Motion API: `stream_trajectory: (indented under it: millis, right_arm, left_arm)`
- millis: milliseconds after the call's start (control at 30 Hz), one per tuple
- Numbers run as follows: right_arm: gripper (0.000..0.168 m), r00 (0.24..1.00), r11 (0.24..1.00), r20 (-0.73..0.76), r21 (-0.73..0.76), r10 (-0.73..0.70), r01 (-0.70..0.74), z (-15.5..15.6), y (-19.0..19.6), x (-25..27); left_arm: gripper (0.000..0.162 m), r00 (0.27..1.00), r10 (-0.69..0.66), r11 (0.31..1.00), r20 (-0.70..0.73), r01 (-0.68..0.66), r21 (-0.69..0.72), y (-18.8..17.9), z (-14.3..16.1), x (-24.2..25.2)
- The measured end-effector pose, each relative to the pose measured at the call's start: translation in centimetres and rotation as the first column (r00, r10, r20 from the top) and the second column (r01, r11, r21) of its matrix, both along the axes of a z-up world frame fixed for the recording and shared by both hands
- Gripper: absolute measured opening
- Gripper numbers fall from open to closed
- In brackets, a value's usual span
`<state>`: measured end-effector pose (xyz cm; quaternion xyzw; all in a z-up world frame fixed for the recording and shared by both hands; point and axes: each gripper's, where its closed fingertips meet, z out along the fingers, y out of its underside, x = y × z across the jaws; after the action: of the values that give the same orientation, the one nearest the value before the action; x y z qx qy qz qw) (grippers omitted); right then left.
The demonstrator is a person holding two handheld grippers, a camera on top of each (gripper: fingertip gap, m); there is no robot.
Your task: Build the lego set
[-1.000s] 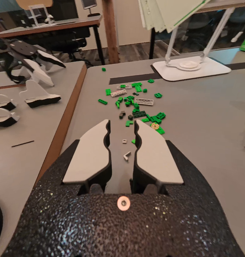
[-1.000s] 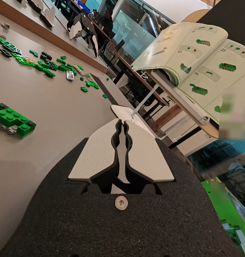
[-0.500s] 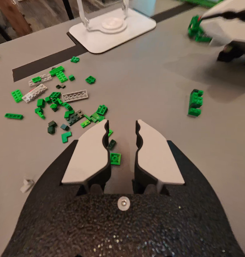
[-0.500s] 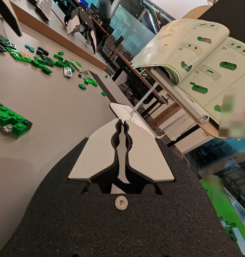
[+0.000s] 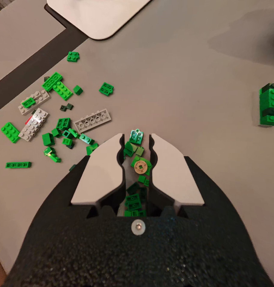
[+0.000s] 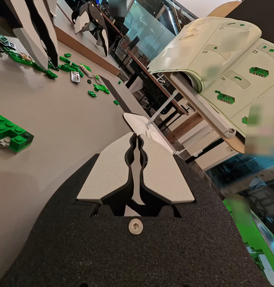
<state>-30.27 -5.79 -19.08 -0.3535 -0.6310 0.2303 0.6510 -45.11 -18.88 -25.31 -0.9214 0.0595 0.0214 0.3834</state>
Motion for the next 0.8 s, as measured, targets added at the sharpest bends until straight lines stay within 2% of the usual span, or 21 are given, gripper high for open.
stream_trajectory:
  millis: [200, 400, 500, 600, 700, 733, 800]
  right_arm:
    - [0.001, 1.0, 1.0, 0.004, 0.009, 0.0, 0.0, -0.1, 0.0, -0.1]
    - [0.001, 1.0, 1.0, 0.003, 0.013, 0.003, -0.003, 0.0, -0.1, -0.1]
    - [0.001, 1.0, 1.0, 0.0, 0.014, 0.005, -0.005, 0.0, -0.1, 0.0]
    - [0.001, 1.0, 1.0, -0.008, 0.012, 0.018, -0.018, 0.1, -0.3, 0.0]
    - [0.002, 0.995, 0.995, -0.023, 0.023, 0.094, -0.093, 0.4, -1.7, 0.1]
    - [0.002, 0.989, 0.989, -0.032, 0.028, 0.144, -0.143, 0.5, -2.6, 0.2]
    - [0.002, 0.97, 0.972, -0.061, 0.044, 0.234, -0.231, 1.0, -4.3, 0.7]
  left_arm:
    - [0.028, 0.997, -0.029, 0.996, 0.077, 0.035, -0.078, 0.1, -1.4, 0.5]
    - [0.02, 0.996, -0.026, 0.997, 0.087, 0.032, -0.069, 0.0, -1.3, 0.6]
    - [0.015, 0.989, -0.03, 1.0, 0.143, 0.029, 0.006, 0.4, -0.6, 1.0]
    - [0.015, 0.964, -0.066, 0.983, 0.256, 0.018, 0.184, 1.1, 2.0, 2.1]
    - [0.015, 0.858, -0.238, 0.894, 0.455, 0.01, 0.448, 1.7, 6.5, 5.4]
    - [0.015, 0.79, -0.324, 0.841, 0.52, -0.01, 0.54, 1.6, 8.3, 6.7]
    - [0.015, 0.608, -0.526, 0.711, 0.595, -0.069, 0.699, 0.9, 11.7, 9.4]
